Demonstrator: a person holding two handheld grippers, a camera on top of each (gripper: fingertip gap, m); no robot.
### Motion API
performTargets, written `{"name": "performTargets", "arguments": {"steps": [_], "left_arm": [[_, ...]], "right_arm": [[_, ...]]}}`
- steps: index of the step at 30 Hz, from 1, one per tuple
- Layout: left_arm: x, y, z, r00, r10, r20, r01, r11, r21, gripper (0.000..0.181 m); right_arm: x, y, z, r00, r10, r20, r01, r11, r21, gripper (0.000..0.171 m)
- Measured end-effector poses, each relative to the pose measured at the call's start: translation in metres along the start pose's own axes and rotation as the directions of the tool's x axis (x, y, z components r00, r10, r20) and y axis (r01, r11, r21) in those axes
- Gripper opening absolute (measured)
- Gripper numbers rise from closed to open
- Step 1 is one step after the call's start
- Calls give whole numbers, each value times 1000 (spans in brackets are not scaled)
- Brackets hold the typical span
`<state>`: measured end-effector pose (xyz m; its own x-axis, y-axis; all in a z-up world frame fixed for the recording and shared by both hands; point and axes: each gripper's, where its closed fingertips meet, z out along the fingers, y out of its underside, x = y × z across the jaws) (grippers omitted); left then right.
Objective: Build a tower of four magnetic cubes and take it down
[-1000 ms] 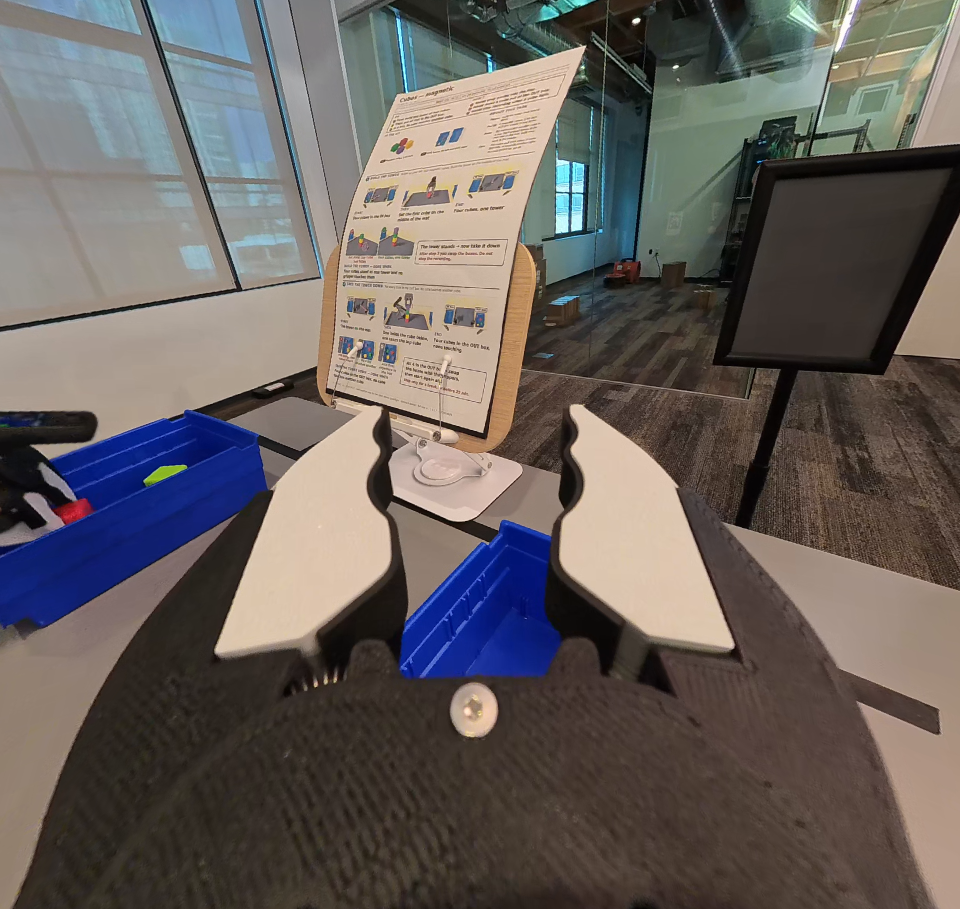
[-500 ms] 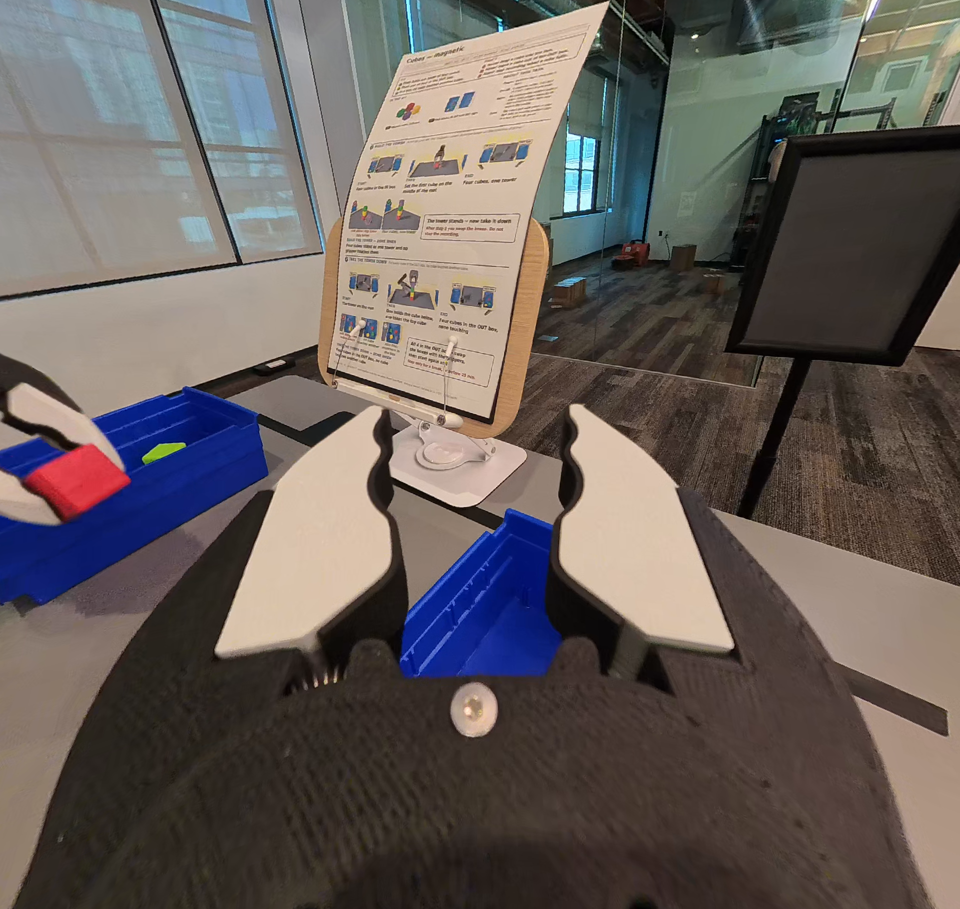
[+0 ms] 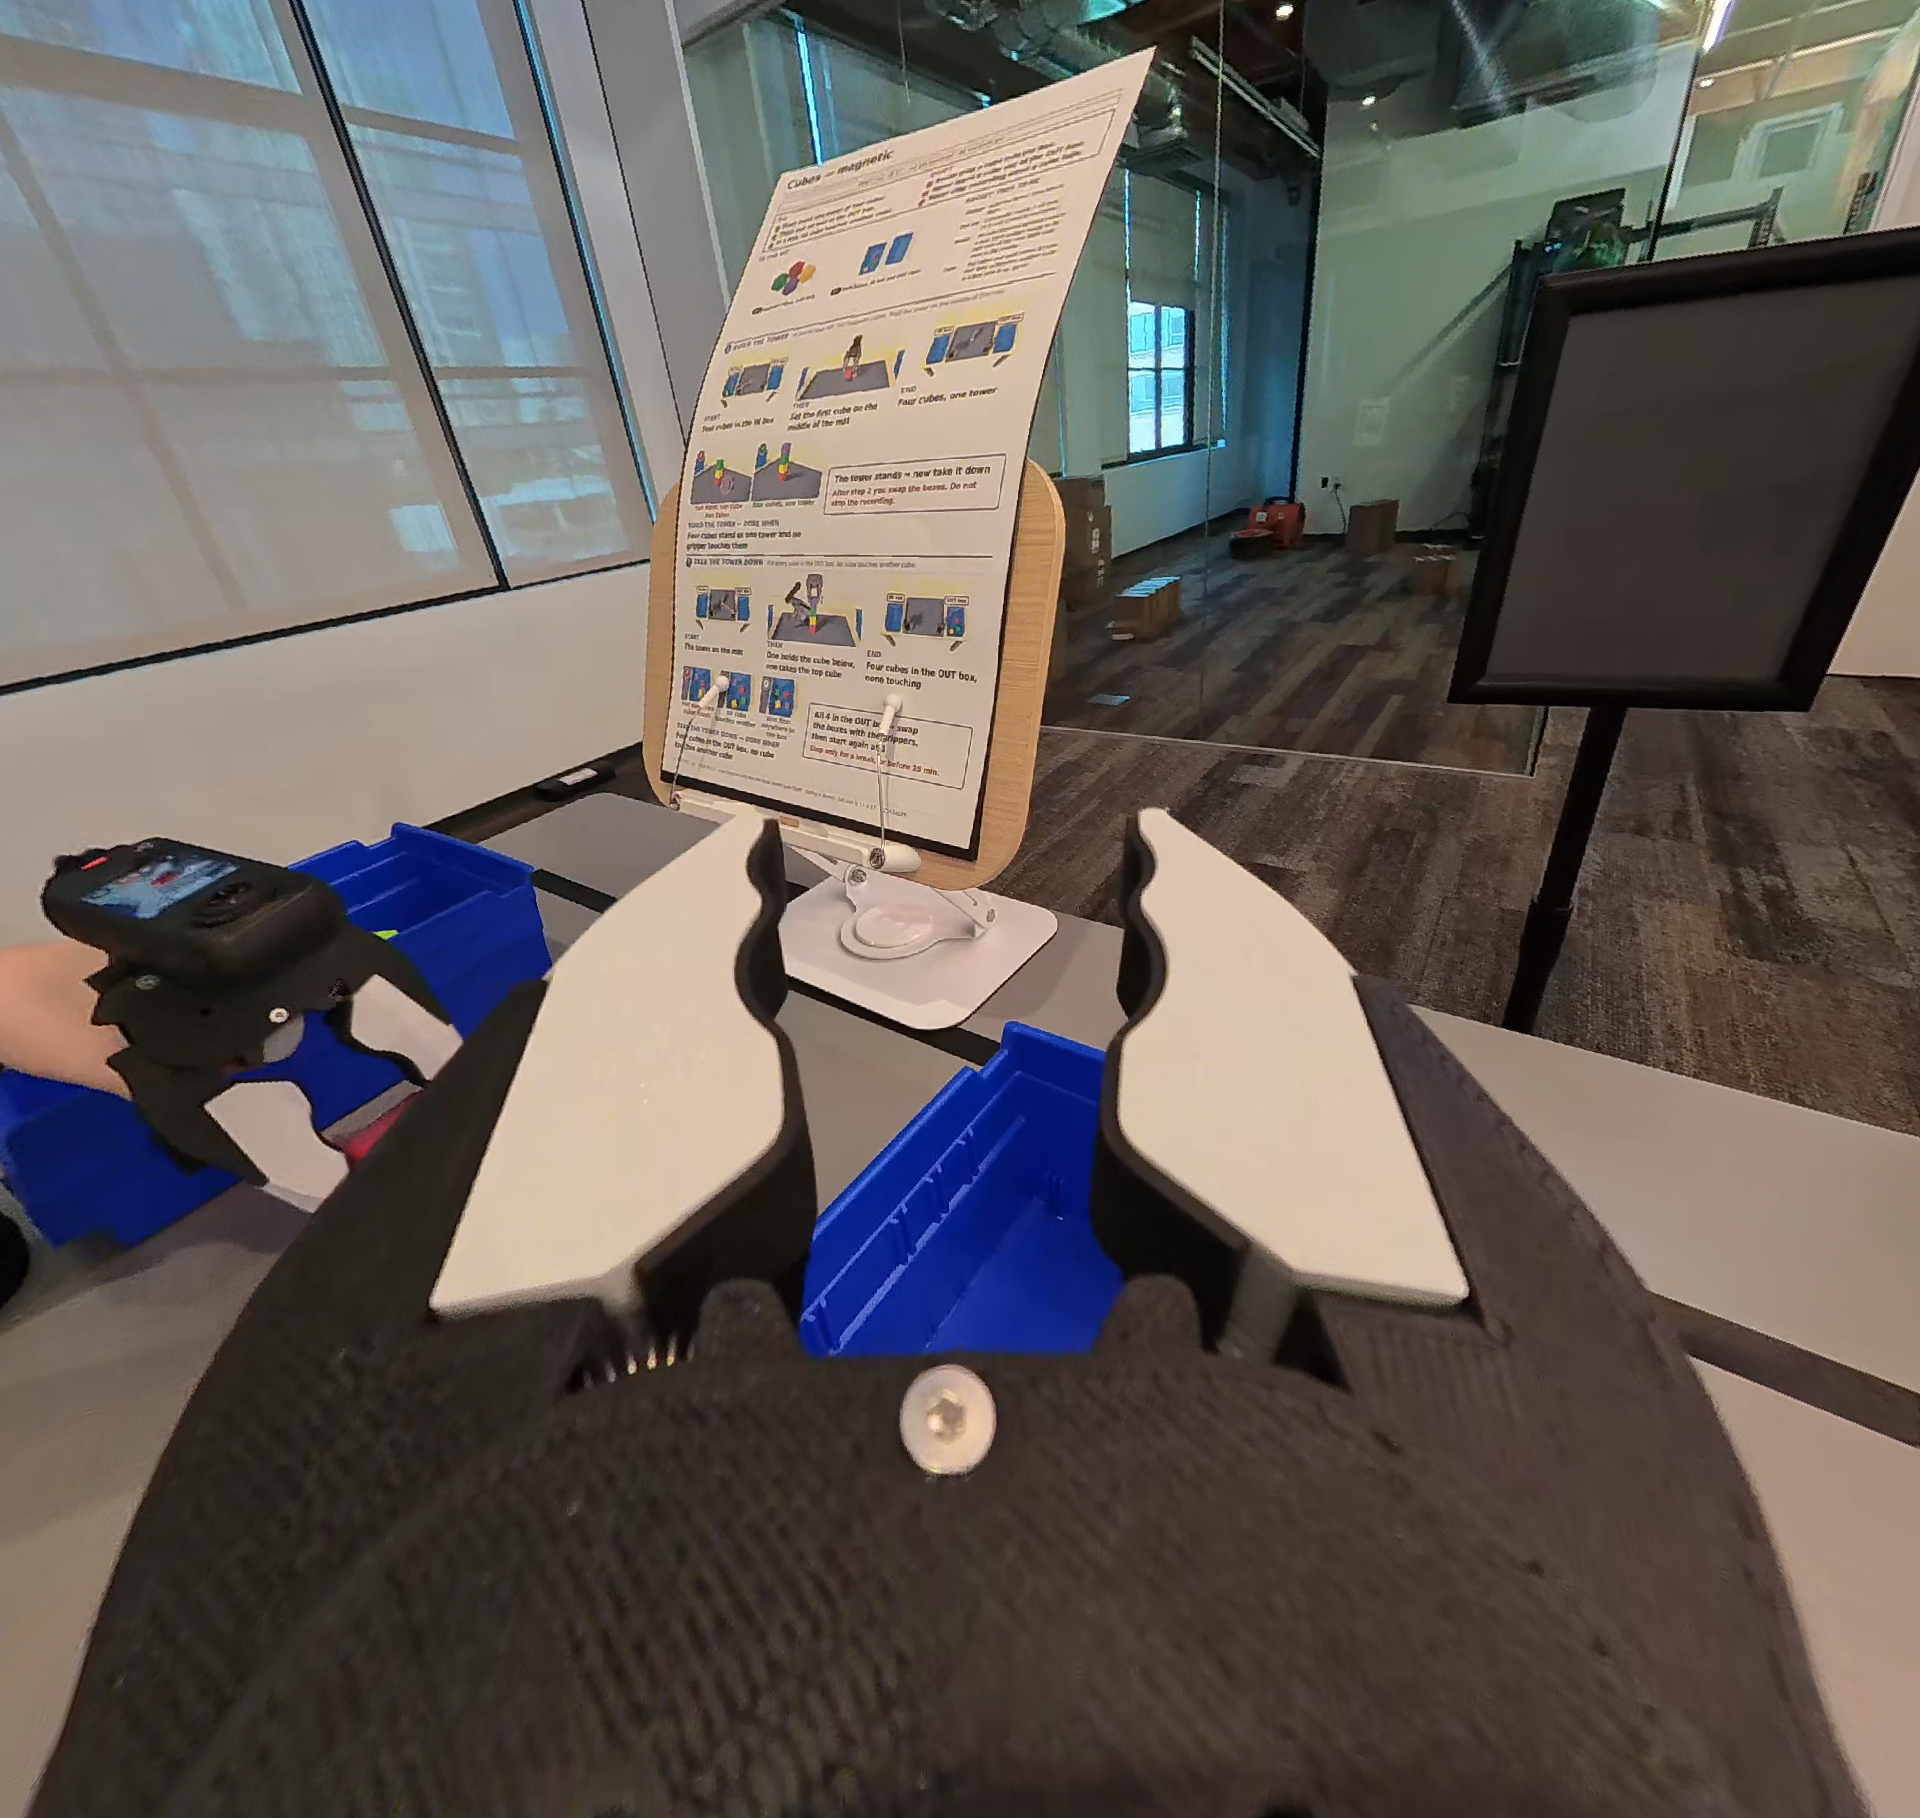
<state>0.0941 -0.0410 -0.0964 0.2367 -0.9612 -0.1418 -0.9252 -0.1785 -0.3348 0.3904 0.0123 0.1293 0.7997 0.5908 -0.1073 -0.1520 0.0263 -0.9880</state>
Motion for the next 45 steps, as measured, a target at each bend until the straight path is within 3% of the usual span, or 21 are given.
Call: {"name": "performTargets", "arguments": {"steps": [12, 19, 23, 26, 28, 30, 33, 35, 38, 45], "left_arm": [[5, 1, 17, 997, 76, -23, -78, 992, -99, 49], [1, -7, 14, 997, 81, -4, -81, 996, -46, 53], [-10, -17, -30, 1000, 1, 2, -1, 992, 128, 56], [-46, -9, -89, 983, -143, 117, 104, 952, 287, 53], [-81, 15, -130, 926, -312, 211, 220, 903, 369, 51], [-109, 49, -158, 836, -504, 218, 379, 817, 434, 51], [-138, 107, -168, 662, -728, 180, 597, 657, 460, 52], [-150, 147, -157, 543, -811, 216, 693, 579, 430, 52], [-154, 181, -124, 447, -870, 208, 788, 493, 370, 55], [-160, 203, -53, 350, -921, 173, 892, 384, 239, 66]], "right_arm": [[2, 4, 3, 1000, 11, 11, -11, 1000, -16, 63], [7, 9, 4, 1000, 22, 9, -22, 999, -30, 63], [10, 10, 2, 1000, 31, 4, -31, 999, -29, 63], [14, 9, -1, 999, 40, -2, -40, 999, -19, 63], [15, 7, -3, 999, 43, -9, -43, 999, -10, 63], [17, 5, -5, 999, 42, -16, -42, 999, -3, 63], [17, 4, -6, 999, 39, -24, -39, 999, 1, 63], [16, 3, -6, 999, 36, -24, -36, 999, 0, 63], [15, 4, -5, 999, 30, -24, -30, 1000, -7, 63], [15, 9, -2, 999, 31, -18, -32, 999, -31, 63]]}}
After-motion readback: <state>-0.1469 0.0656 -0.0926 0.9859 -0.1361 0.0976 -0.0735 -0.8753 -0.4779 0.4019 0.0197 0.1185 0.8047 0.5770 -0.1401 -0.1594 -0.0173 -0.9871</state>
